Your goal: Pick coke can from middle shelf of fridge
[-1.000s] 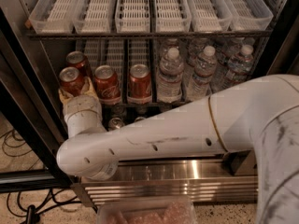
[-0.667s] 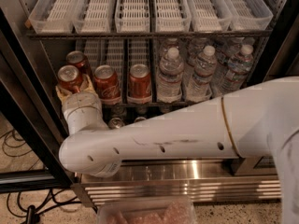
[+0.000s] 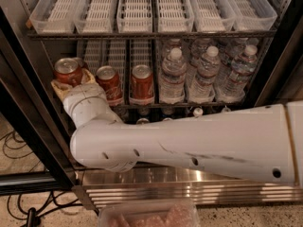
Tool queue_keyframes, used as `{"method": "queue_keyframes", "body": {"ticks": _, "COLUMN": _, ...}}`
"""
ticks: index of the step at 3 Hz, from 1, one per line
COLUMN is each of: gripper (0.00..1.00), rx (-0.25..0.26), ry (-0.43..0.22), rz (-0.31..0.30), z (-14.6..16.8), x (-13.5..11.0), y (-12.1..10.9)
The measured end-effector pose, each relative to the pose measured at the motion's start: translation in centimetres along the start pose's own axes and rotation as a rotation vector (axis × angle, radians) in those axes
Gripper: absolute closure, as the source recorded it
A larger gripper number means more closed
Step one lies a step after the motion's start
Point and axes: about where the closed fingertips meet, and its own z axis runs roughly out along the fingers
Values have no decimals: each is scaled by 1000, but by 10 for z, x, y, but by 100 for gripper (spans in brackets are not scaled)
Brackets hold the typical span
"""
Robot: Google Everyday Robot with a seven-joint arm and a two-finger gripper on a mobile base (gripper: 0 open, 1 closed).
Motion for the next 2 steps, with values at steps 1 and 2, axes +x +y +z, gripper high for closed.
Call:
{"method": "queue_keyframes", "body": {"ticks": 1, "gripper": 100, "rx": -47, "ry": 49, "rz": -30, "z": -24, "x": -5, "y": -13}}
{"method": "queue_keyframes", "body": {"ticks": 2, "gripper": 100, "rx": -72, "ry": 76, "rz": -68, "z": -52, "x": -14, "y": -48}}
